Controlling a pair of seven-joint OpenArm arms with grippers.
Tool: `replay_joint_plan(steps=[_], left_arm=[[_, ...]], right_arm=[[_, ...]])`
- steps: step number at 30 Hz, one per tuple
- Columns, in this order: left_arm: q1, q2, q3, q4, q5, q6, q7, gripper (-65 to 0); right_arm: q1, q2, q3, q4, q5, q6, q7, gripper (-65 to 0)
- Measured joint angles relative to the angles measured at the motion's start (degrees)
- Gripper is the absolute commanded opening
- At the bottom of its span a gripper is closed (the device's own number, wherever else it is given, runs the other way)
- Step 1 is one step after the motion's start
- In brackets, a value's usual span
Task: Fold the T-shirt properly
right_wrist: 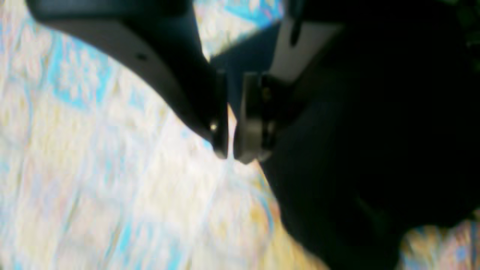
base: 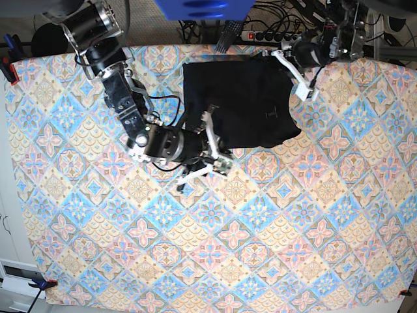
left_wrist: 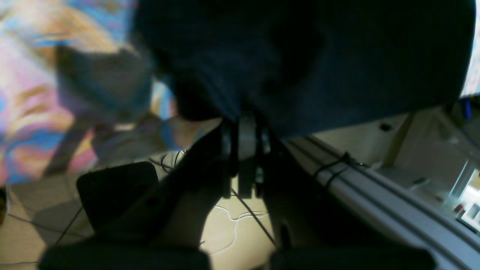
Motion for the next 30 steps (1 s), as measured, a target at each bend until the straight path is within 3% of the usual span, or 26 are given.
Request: replay_joint_plan(steps=[7,17,25,30], left_arm=[[0.02,0.26,2.89,0.00,2.32,0.00,-0.70,-63.8],[0.07,-0.96,2.69,0.00,2.25,-0.02,-0.09,-63.8],[0.72,-7.50,2.25,3.10,1.46,-0.44,5.68,-63.8],[3.56,-7.69,-5.92,4.79,0.42,-0.63,6.78,-63.8]], right_arm=[[-0.63,-0.50,-3.04,-13.16,-0.15,-0.02,1.44,-58.6],[5.62,-1.84,-2.45,-33.57,0.98,0.20,14.45,-58.6],[5.29,-0.42,-2.49,-34.12,1.77,0.46,15.78,-58.6],[4.70,0.20,-2.58,-29.70,0.35,0.52,13.42,-58.6]])
